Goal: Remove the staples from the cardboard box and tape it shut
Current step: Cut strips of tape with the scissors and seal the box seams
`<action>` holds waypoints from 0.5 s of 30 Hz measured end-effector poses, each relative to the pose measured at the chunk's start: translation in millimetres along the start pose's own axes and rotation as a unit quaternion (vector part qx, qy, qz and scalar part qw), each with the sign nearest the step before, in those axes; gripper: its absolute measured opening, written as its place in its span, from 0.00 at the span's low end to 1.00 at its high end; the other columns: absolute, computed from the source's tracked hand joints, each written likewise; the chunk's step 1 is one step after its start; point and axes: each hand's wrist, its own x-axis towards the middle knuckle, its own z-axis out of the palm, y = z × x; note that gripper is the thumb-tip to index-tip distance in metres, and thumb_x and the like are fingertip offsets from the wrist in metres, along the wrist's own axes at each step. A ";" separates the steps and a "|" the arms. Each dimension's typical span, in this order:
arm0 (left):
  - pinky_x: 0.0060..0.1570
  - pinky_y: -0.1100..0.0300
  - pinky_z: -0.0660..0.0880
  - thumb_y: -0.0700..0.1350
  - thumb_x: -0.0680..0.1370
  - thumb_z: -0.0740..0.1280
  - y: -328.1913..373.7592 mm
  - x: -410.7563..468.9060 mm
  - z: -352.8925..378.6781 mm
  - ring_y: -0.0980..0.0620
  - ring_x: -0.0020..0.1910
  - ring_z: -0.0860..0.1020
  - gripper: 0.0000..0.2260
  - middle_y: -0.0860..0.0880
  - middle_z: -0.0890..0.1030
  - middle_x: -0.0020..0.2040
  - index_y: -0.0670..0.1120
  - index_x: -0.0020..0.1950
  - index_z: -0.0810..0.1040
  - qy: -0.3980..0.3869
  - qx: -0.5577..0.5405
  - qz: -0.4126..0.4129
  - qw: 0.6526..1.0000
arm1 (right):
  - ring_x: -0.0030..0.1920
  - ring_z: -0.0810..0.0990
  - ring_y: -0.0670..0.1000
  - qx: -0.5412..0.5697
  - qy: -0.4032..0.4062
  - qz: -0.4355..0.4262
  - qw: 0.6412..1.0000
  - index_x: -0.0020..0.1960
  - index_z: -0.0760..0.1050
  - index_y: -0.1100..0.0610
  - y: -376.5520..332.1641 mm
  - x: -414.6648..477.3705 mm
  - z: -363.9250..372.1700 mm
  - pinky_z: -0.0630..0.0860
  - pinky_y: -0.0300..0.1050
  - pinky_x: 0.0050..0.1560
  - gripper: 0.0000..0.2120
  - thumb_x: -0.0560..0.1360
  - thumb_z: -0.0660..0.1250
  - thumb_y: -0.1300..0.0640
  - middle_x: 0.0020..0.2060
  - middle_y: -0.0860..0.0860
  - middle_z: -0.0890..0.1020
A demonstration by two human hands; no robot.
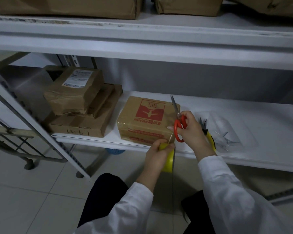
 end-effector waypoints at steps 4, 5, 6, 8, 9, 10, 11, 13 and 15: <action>0.57 0.59 0.66 0.51 0.77 0.65 11.9 4.1 3.6 0.47 0.59 0.73 0.09 0.48 0.77 0.59 0.49 0.53 0.77 0.017 0.043 -0.009 0.999 | 0.40 0.72 0.44 -0.012 0.007 0.006 1.000 0.52 0.68 0.50 -0.7 -0.4 1.1 0.73 0.37 0.44 0.21 0.66 0.77 0.53 0.39 0.44 0.73; 0.57 0.58 0.66 0.51 0.77 0.64 15.2 4.5 4.5 0.45 0.60 0.73 0.11 0.46 0.77 0.60 0.48 0.55 0.78 0.016 0.051 -0.005 0.999 | 0.40 0.73 0.44 -0.014 0.005 0.007 1.000 0.52 0.68 0.50 -1.6 -0.9 0.9 0.72 0.37 0.44 0.21 0.67 0.77 0.53 0.39 0.44 0.73; 0.58 0.57 0.66 0.51 0.78 0.63 17.1 4.7 5.5 0.44 0.61 0.73 0.12 0.45 0.77 0.61 0.47 0.57 0.78 0.016 0.056 -0.003 0.998 | 0.41 0.73 0.44 -0.016 0.002 0.007 1.000 0.52 0.68 0.50 -2.5 -1.7 0.0 0.72 0.36 0.44 0.21 0.67 0.77 0.53 0.39 0.43 0.73; 0.57 0.57 0.66 0.51 0.78 0.62 20.5 4.7 5.9 0.43 0.61 0.73 0.13 0.44 0.78 0.61 0.46 0.59 0.77 0.015 0.059 0.002 0.998 | 0.42 0.74 0.43 -0.029 -0.016 0.007 0.999 0.53 0.68 0.50 -5.7 -3.1 -3.4 0.72 0.35 0.43 0.22 0.67 0.77 0.53 0.40 0.43 0.74; 0.55 0.58 0.66 0.51 0.78 0.62 22.1 4.0 5.8 0.43 0.61 0.73 0.13 0.44 0.78 0.61 0.46 0.59 0.77 0.017 0.061 0.002 0.998 | 0.43 0.74 0.45 -0.041 -0.029 0.007 0.999 0.53 0.68 0.50 -7.6 -3.6 -5.3 0.73 0.37 0.44 0.22 0.66 0.77 0.53 0.41 0.44 0.75; 0.54 0.58 0.65 0.51 0.78 0.62 23.0 3.8 5.3 0.44 0.60 0.73 0.14 0.44 0.77 0.61 0.46 0.59 0.77 0.017 0.063 0.000 0.998 | 0.45 0.75 0.47 -0.056 -0.043 0.007 0.997 0.54 0.67 0.50 -9.7 -4.7 -6.9 0.74 0.39 0.45 0.24 0.66 0.77 0.53 0.43 0.45 0.76; 0.53 0.59 0.65 0.52 0.78 0.62 23.8 4.4 4.4 0.44 0.61 0.73 0.15 0.44 0.77 0.61 0.46 0.60 0.77 0.016 0.069 0.000 0.998 | 0.48 0.76 0.49 -0.074 -0.055 0.008 0.996 0.55 0.67 0.51 -12.0 -6.0 -7.3 0.75 0.41 0.47 0.26 0.65 0.78 0.53 0.45 0.46 0.77; 0.54 0.58 0.65 0.53 0.78 0.61 23.7 6.5 3.4 0.43 0.62 0.73 0.16 0.44 0.77 0.62 0.46 0.60 0.76 0.009 0.086 0.000 0.996 | 0.51 0.74 0.47 -0.106 -0.064 0.012 0.992 0.58 0.66 0.53 -14.1 -10.2 -6.0 0.72 0.40 0.47 0.28 0.65 0.78 0.54 0.50 0.47 0.76; 0.57 0.56 0.66 0.54 0.79 0.60 23.9 4.5 3.7 0.43 0.63 0.72 0.15 0.45 0.77 0.62 0.48 0.60 0.76 -0.006 0.100 0.005 0.995 | 0.52 0.73 0.46 -0.126 -0.048 0.009 0.991 0.58 0.65 0.54 -13.3 -14.5 -4.3 0.69 0.38 0.46 0.28 0.66 0.77 0.54 0.51 0.47 0.74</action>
